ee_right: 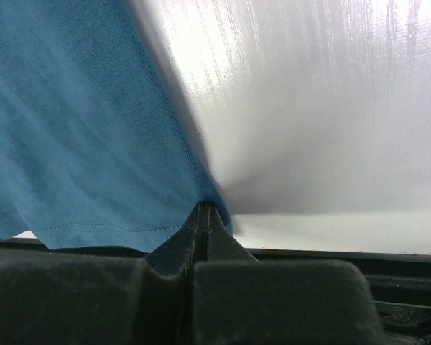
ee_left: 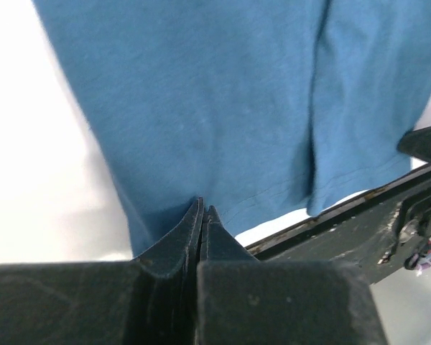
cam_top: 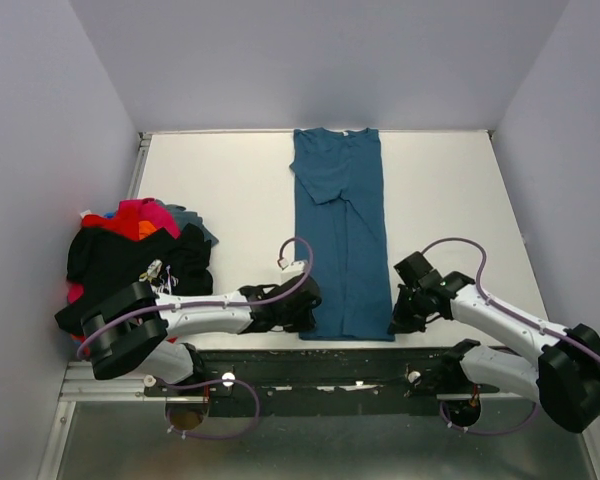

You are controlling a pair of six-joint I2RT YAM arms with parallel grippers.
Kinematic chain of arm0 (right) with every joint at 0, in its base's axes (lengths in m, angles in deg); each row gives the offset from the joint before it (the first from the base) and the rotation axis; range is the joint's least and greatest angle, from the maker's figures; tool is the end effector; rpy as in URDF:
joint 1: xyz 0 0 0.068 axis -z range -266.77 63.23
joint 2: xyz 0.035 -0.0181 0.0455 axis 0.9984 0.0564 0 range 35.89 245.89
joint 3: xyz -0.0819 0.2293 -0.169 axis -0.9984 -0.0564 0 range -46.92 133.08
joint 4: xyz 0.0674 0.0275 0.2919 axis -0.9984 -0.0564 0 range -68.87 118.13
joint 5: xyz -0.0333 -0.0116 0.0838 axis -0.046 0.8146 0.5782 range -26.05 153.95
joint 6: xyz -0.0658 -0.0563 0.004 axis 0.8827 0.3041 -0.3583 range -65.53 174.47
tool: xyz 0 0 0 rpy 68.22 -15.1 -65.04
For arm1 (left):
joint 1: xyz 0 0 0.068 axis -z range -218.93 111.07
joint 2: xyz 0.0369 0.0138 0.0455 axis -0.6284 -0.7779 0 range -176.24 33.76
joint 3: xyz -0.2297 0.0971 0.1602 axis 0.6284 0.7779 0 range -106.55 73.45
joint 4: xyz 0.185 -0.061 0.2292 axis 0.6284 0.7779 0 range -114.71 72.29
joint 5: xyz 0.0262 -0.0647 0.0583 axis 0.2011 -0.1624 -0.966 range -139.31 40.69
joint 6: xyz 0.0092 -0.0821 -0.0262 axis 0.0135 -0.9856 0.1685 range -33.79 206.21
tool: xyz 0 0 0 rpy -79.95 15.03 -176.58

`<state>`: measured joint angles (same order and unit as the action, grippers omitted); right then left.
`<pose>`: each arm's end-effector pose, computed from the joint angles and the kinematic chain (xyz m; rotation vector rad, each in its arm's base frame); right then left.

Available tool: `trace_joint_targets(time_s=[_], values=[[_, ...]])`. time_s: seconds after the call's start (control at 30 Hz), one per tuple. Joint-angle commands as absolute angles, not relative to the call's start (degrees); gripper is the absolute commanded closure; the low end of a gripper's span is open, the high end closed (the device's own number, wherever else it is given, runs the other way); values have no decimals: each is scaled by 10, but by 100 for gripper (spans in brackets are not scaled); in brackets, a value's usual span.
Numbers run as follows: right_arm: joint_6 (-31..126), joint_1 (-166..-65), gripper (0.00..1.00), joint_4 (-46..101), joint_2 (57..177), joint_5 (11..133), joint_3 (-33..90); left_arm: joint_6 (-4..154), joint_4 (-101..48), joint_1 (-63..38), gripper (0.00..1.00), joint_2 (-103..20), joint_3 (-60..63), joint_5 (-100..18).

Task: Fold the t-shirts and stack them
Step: Grab the bottom of the folded rectangular tshirt with both arms

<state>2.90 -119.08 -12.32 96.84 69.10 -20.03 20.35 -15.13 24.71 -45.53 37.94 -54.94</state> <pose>0.1580 0.1081 0.1098 0.4801 2.9389 0.3701 0.1420 -0.2696 0.1212 -0.0958 2.6836 -0.7478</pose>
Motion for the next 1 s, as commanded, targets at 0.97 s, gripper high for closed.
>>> trace_joint_targets(time_s=[0.97], values=[[84, -1200, 99, -199, 906, 675, -155, 141, -14, 267, 98, -305, 430, -601]])
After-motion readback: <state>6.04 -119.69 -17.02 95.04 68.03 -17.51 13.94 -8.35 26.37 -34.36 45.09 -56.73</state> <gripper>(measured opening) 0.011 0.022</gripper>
